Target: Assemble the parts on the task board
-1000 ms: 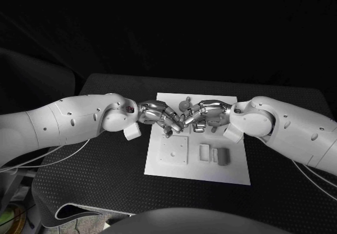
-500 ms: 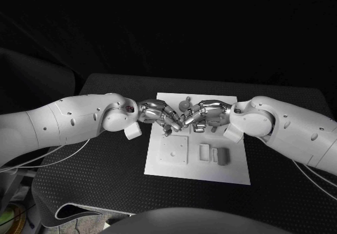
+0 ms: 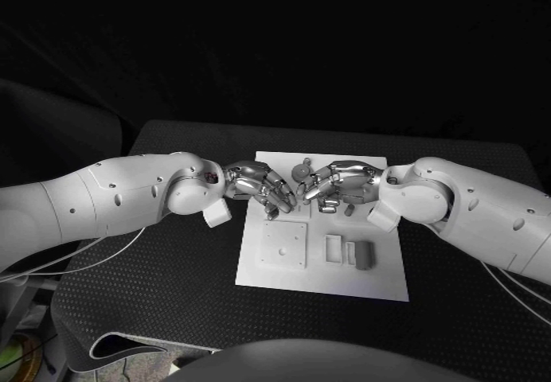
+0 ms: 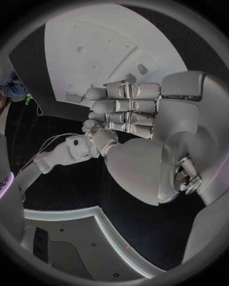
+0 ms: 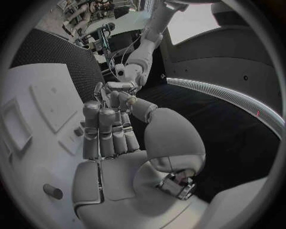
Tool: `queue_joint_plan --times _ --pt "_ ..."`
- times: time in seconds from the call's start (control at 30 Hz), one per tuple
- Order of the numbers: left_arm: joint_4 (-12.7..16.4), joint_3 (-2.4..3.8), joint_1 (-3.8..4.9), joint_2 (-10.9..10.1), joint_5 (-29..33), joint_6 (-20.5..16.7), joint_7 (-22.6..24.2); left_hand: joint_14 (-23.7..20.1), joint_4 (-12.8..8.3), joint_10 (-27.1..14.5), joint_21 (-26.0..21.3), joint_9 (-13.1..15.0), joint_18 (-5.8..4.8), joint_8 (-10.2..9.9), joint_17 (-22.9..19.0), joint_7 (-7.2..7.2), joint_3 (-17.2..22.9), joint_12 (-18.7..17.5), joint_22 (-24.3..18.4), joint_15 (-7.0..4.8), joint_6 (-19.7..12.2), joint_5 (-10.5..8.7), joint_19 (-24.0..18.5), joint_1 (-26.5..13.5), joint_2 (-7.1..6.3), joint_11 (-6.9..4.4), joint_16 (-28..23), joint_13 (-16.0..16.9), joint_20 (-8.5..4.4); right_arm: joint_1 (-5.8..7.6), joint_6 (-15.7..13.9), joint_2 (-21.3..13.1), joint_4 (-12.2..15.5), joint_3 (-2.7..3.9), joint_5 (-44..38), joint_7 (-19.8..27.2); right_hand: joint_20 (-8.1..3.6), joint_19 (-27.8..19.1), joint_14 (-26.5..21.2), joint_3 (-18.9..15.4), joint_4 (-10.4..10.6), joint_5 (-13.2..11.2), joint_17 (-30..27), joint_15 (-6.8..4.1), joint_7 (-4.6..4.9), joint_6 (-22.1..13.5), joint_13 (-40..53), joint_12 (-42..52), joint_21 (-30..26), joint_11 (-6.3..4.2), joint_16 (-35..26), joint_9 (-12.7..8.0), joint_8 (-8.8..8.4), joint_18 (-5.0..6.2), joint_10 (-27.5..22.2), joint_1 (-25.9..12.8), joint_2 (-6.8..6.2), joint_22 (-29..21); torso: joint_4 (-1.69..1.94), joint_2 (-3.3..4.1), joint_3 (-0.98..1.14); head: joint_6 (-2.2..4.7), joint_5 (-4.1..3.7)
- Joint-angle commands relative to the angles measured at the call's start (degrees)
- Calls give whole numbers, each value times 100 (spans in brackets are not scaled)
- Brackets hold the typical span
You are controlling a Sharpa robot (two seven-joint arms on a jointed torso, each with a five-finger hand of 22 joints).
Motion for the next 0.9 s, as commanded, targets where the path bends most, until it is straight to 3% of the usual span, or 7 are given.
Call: queue_joint_plan --times 0.03,0.17,0.23,0.4,0.53,0.7,0.9 --pt "1 4 5 1 -30 -106 26 -3 0 17 11 13 75 19 7 -9 41 -29 39 13 30 20 23 -51 -2 19 -29 0 6 -6 -511 -66 48 1 -24 446 -29 1 11 -16 18 33 8 -20 50 -6 5 37 -14 9 -16 10 23 425 24 -20 23 95 4 0 -1 6 -4" --pt "4 5 5 -5 -64 -204 59 0 -1 20 14 22 75 22 10 -10 61 -30 45 11 31 20 25 -58 -10 17 -27 7 3 -7 -831 -173 128 0 -199 566 -13 37 35 -114 43 -64 8 4 98 -64 -6 8 -11 31 -17 4 -12 425 -10 -178 -12 85 -2 0 -4 14 1" --pt "5 6 5 -11 -73 -256 88 2 -1 23 15 26 75 24 11 -12 70 -31 47 10 32 20 25 -60 -13 16 -26 10 2 -14 -970 -244 233 -1 -448 648 7 68 44 -477 57 -93 11 30 140 -162 -16 -19 -8 54 -15 -5 -61 425 -53 -533 -68 76 -2 0 -4 14 1" --pt "10 7 5 -23 -92 -353 121 6 -1 30 18 35 74 28 15 -15 91 -30 53 7 36 20 28 -65 -20 13 -24 18 0 -30 -1258 -393 421 -3 -912 710 -3 80 41 -933 74 -85 11 59 255 -470 -32 -57 -58 90 -25 -86 -241 425 -97 -869 -160 44 -3 1 0 32 -6" --pt "18 7 5 -30 -97 -394 142 9 -1 33 20 40 74 31 16 -16 100 -30 56 6 38 20 30 -69 -22 12 -23 22 -2 -50 -1646 -495 591 -7 -1547 606 -16 115 66 -1052 147 -81 9 81 297 -612 -45 -74 -88 114 -28 -151 -336 425 -104 -993 -225 23 -6 1 -3 43 -9" --pt "36 7 5 -37 -118 -457 176 11 -1 37 22 45 74 32 18 -17 111 -31 59 5 38 20 31 -73 -24 11 -22 26 -3 -112 -2047 -559 785 -34 -1728 355 -33 151 92 -1090 235 -80 6 93 312 -667 -61 -97 -109 129 -30 -202 -382 425 -123 -1085 -287 8 -7 -2 -1 50 -10" --pt "85 7 5 -47 -160 -663 298 14 -2 39 24 50 74 34 20 -18 122 -32 63 3 39 20 33 -77 -30 10 -21 31 -5 -125 -2472 -633 1048 -218 -1240 121 -54 192 127 -1105 347 -80 7 86 304 -653 -65 -94 -119 121 -25 -234 -383 425 -107 -1170 -307 1 -10 0 -1 70 -36"
